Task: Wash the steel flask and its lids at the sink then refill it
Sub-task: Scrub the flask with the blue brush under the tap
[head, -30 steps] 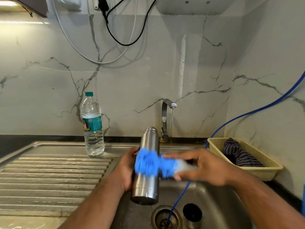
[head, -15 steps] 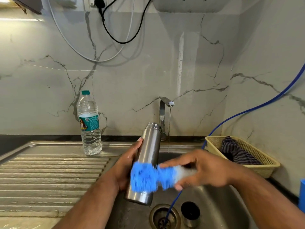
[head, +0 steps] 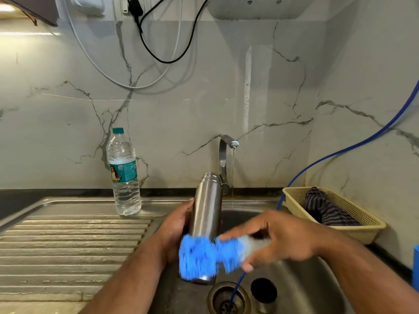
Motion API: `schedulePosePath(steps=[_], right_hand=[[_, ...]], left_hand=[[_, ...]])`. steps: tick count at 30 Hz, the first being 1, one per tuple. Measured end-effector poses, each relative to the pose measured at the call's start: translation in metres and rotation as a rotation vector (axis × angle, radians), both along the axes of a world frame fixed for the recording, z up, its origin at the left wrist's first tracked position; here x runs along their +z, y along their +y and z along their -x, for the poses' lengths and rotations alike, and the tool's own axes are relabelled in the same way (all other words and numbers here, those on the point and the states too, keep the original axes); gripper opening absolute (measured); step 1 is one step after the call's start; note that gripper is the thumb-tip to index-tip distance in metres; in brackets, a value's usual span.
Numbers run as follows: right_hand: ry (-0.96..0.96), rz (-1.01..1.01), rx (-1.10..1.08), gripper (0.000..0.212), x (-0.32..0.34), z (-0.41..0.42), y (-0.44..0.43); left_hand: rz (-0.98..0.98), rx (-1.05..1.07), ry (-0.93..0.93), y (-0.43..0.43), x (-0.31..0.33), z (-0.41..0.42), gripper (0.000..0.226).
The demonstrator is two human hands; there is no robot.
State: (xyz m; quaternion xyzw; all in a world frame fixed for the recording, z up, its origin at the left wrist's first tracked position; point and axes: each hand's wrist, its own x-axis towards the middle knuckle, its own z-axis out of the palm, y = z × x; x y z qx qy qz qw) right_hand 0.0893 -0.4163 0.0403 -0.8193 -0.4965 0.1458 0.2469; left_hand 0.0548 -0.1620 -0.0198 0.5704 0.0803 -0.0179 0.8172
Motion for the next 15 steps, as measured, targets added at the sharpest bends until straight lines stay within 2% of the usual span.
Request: schedulePosePath(steps=[2,5,7,9,12,13,15], right_hand=[[-0.01,-0.025,-0.009,0.057,0.001,-0.001,0.0],[-0.258,-0.314,-0.305,0.057,-0.004,-0.01,0.001],[-0.384,-0.43,-0.416,0.058,-0.009,-0.013,0.005],[-0.296,-0.381,-0.326,0.059,-0.009,-0.01,0.007],[0.007,-0.049,-0.025,0.059,-0.001,0.003,0.006],[0.051,0.011,0.034,0.058,0.0,0.005,0.004],[0.017,-0.037,0.004,0.056,0.001,0.002,0.002]], left_hand=[[-0.002,0.003,0.019,0.0,0.002,0.0,0.062],[0.015,-0.028,0.053,-0.003,0.008,0.002,0.072],[0.039,-0.016,0.045,-0.006,0.01,0.003,0.074],[0.035,-0.021,0.053,-0.006,0.011,0.002,0.07],[-0.001,-0.009,0.068,-0.002,0.009,0.0,0.065],[-0.033,-0.003,0.054,-0.002,0.009,0.001,0.066],[-0.061,-0.003,0.034,-0.003,0.01,0.004,0.069]])
